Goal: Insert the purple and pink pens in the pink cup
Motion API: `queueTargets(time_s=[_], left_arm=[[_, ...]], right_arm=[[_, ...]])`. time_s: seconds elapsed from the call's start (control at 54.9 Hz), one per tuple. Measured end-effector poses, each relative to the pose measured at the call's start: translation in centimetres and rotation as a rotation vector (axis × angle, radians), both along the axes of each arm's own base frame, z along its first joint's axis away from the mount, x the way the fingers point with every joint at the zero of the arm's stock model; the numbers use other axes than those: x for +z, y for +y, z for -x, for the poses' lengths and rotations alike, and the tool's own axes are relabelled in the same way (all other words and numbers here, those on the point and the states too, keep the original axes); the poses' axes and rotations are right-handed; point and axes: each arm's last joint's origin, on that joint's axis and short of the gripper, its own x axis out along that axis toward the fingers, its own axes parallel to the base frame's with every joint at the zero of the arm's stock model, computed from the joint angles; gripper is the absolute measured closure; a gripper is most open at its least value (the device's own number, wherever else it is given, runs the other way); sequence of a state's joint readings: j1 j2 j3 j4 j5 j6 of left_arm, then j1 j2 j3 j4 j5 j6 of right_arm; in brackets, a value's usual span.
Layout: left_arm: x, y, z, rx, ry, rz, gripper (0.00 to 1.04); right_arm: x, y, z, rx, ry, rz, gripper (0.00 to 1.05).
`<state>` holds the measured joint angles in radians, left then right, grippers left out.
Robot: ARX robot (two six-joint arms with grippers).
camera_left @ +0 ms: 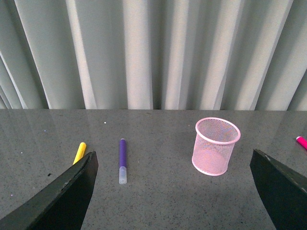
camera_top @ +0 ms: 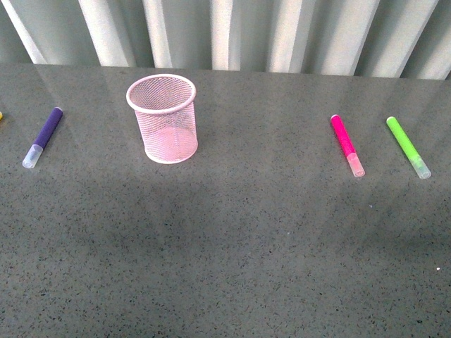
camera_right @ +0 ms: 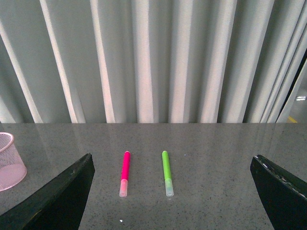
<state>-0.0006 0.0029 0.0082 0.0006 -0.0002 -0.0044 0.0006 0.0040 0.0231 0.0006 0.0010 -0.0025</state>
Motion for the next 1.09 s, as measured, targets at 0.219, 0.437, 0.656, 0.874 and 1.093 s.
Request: queueTargets(time_s=[0.219, 0.437, 0.656, 0.874, 1.093], left_arm=[[0.00, 0.00, 0.00, 0.000, 0.000, 0.000, 0.07], [0.00, 0.00, 0.00, 0.000, 0.000, 0.000, 0.07], [0.00, 0.00, 0.00, 0.000, 0.000, 0.000, 0.07], [0.00, 0.00, 0.00, 0.000, 0.000, 0.000, 0.07], [0.00, 0.00, 0.00, 0.000, 0.000, 0.000, 0.07]], right_arm=[[0.01, 0.00, 0.00, 0.000, 0.000, 0.000, 0.07], [0.01, 0.00, 0.00, 0.000, 0.000, 0.000, 0.07], [0.00, 0.00, 0.00, 0.000, 0.000, 0.000, 0.07], [0.01, 0.00, 0.00, 0.000, 0.000, 0.000, 0.07], [0.01, 0.00, 0.00, 0.000, 0.000, 0.000, 0.07]])
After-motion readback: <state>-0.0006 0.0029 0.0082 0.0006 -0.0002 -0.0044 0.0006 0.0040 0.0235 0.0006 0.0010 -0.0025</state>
